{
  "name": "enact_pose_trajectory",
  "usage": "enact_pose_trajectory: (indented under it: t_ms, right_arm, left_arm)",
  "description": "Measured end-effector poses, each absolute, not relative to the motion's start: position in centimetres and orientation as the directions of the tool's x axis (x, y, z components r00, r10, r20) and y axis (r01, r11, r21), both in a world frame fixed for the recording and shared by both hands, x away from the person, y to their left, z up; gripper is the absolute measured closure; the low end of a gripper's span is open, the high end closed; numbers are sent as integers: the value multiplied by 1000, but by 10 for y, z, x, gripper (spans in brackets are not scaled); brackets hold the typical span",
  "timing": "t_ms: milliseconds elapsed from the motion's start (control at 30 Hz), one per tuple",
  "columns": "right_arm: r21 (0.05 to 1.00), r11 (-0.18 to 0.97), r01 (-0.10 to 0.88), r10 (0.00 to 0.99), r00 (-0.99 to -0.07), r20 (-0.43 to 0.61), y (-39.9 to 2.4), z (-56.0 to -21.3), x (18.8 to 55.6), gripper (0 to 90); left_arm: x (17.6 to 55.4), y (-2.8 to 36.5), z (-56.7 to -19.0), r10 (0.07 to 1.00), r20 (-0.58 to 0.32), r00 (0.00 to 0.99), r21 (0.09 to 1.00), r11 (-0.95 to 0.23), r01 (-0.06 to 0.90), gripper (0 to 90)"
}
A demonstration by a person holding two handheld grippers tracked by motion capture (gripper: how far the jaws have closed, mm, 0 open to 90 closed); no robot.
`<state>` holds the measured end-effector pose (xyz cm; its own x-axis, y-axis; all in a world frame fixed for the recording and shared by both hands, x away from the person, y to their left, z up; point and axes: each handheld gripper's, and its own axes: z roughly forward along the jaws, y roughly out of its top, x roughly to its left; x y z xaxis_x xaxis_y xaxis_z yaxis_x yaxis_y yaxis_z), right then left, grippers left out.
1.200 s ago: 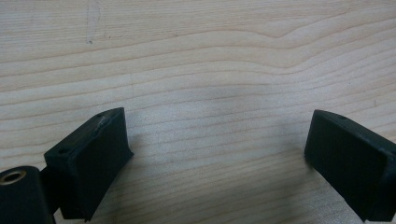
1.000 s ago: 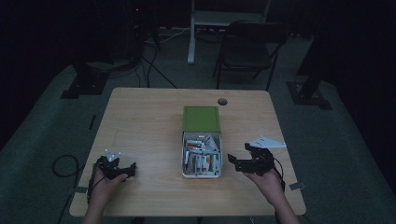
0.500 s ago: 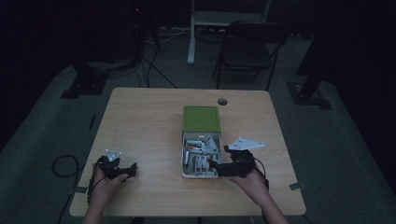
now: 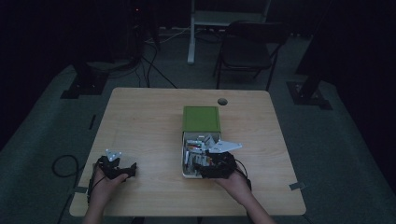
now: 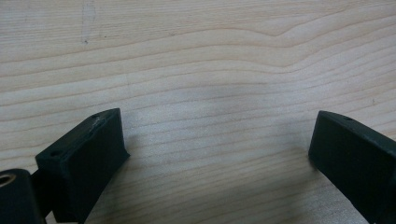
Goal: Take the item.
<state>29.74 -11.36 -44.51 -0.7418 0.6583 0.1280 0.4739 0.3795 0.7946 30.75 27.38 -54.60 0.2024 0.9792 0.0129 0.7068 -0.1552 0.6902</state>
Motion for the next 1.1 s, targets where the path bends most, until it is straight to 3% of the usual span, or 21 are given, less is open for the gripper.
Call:
enact_pose_trajectory:
  t_ms: [200,467,1100]
  right_arm:
    - [784,381,490,681,-722,121,-105,-456,302,390]
    - [777,394,490,680,-724,112,-101,-462,299,595]
    - [750,406,522,688,-715,125,-92,-480,297,776]
  left_arm:
    - [307,274,-546,979,13,202,690,-155,707,39]
    - [308,274,-546,979,12,202,692,-153,706,39]
    - [307,274,-546,979,12,201,691,-154,707,39]
